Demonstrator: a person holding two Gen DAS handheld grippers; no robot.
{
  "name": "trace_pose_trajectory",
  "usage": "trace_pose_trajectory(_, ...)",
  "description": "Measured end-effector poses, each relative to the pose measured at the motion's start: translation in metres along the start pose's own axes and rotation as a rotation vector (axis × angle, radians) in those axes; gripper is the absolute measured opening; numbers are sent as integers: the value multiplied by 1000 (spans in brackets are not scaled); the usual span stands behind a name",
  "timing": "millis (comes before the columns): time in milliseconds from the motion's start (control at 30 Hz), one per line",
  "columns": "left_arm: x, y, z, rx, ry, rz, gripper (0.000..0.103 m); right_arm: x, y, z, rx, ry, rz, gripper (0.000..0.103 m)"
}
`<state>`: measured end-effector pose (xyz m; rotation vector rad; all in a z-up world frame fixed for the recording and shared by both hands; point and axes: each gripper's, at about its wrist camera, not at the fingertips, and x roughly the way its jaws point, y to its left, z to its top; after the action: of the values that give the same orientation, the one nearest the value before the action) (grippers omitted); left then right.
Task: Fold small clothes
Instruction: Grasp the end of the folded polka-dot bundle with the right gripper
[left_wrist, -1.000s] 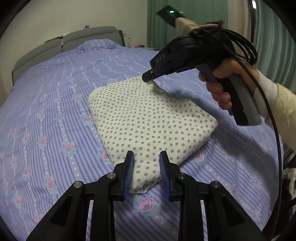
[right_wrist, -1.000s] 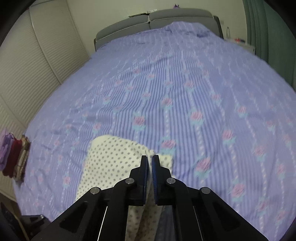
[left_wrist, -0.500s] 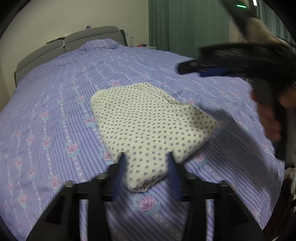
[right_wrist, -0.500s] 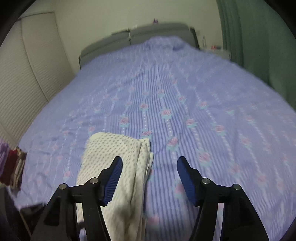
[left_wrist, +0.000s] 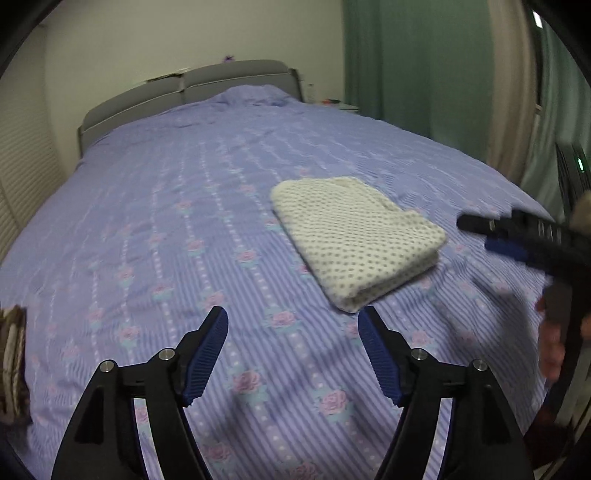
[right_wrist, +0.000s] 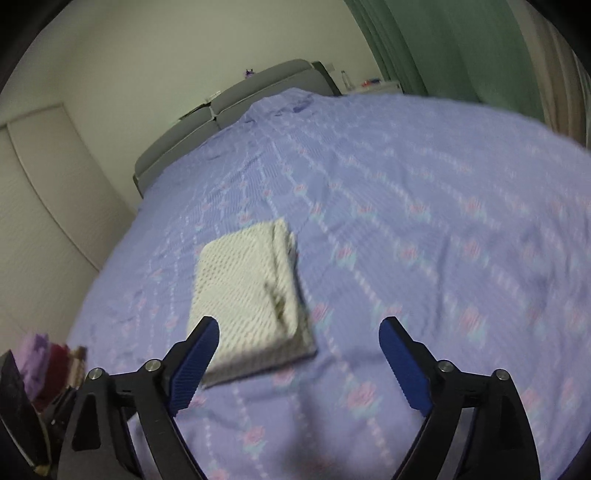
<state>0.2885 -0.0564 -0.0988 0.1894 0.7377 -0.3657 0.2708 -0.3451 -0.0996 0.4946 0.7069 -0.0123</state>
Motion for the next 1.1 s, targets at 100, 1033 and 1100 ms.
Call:
trace_pose_trajectory(100, -1, -2, 2, 0, -4, 13, 73, 12, 2, -15, 61, 27, 41, 90)
trace_pose_trajectory(1033, 29, 8, 18, -78, 9, -65, 75, 105, -4, -4, 453, -10, 142, 84)
trace_pose_trajectory(1100, 34, 11, 20, -88, 12, -72, 75, 107, -6, -3, 472, -14, 135, 78)
